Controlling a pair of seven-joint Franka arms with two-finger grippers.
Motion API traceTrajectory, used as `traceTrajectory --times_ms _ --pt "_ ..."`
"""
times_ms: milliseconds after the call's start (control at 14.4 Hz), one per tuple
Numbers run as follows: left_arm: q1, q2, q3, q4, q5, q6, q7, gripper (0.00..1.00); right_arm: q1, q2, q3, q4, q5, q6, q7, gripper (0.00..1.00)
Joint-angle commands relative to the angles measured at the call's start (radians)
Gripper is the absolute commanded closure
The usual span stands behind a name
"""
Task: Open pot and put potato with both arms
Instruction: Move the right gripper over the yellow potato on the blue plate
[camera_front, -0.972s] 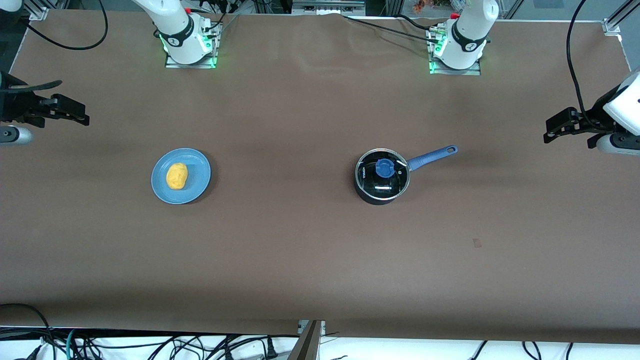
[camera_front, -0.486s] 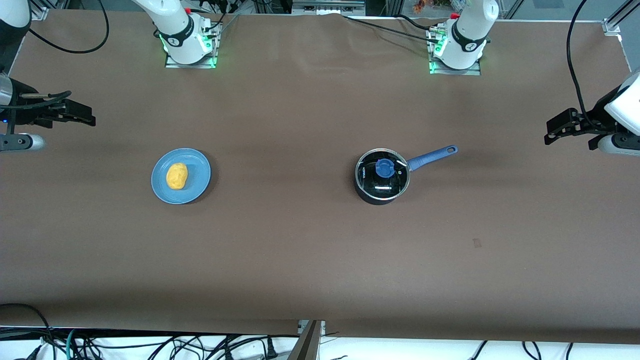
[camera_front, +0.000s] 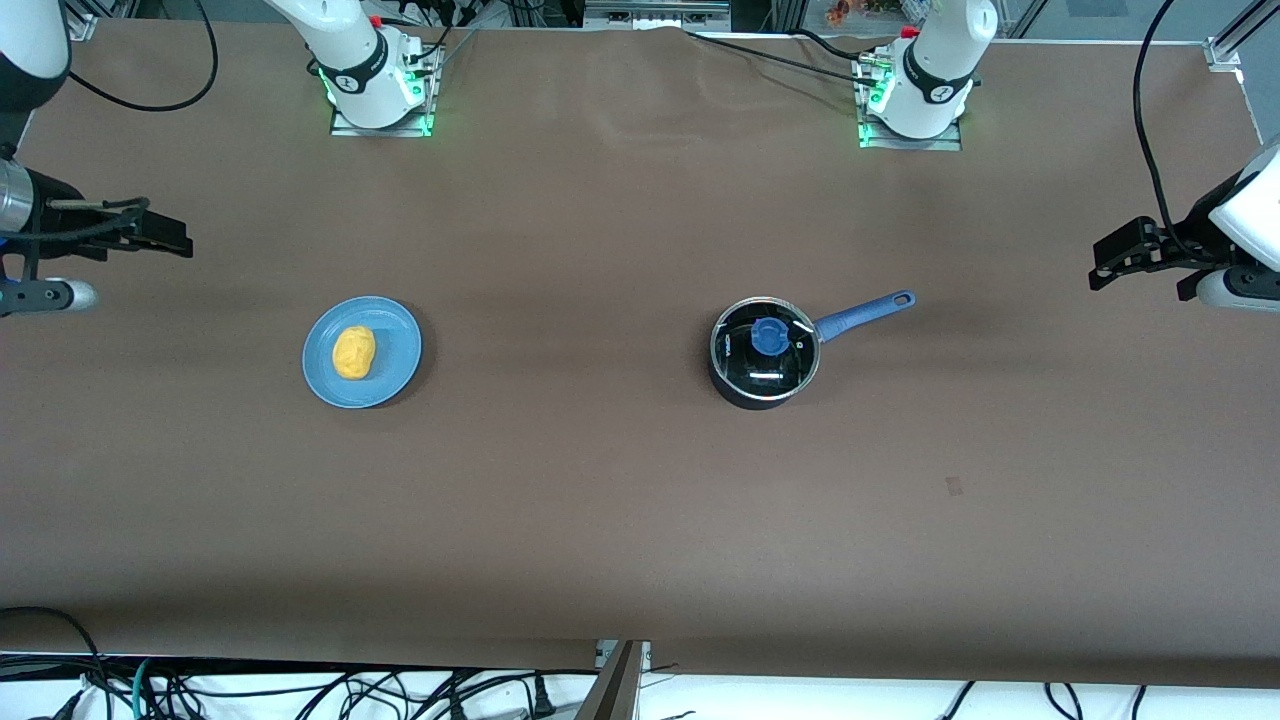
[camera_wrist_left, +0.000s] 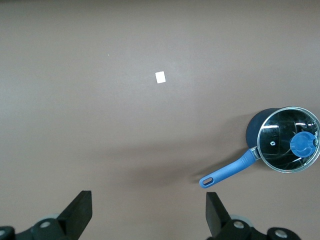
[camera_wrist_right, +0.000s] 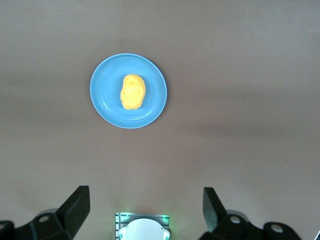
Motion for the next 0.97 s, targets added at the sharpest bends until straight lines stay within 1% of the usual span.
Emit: traceTrajectory --times_ms 0,139,278,417,556,764,903 --pt "0.0 0.008 0.001 0.021 -0.011 -0.004 0.014 0.0 -0.004 0.056 0.005 -0.023 -0.027 0.05 -0.005 0.0" --pt "0.0 0.008 0.001 0.021 -0.011 -0.007 0.015 0.0 -0.004 0.077 0.005 -0.047 -0.024 0.097 -0.002 0.0" --pt "0.0 0.008 0.001 0.02 -0.011 -0.011 0.015 0.0 0.003 0.127 0.005 -0.07 -0.018 0.169 0.015 0.0" --pt "0.0 0.008 0.001 0.02 -0.011 -0.011 0.015 0.0 0.006 0.155 0.008 -0.115 -0.012 0.245 0.07 0.0" --pt "0.0 0.008 0.002 0.02 -0.011 -0.011 0.015 0.0 0.015 0.154 0.014 -0.168 -0.012 0.297 0.159 0.0" --pt "0.0 0.008 0.002 0.02 -0.011 -0.011 0.015 0.0 0.053 0.155 0.014 -0.22 -0.012 0.346 0.295 0.0" --pt "0.0 0.008 0.001 0.02 -0.011 -0.011 0.015 0.0 0.067 0.152 0.014 -0.274 -0.012 0.393 0.342 0.0"
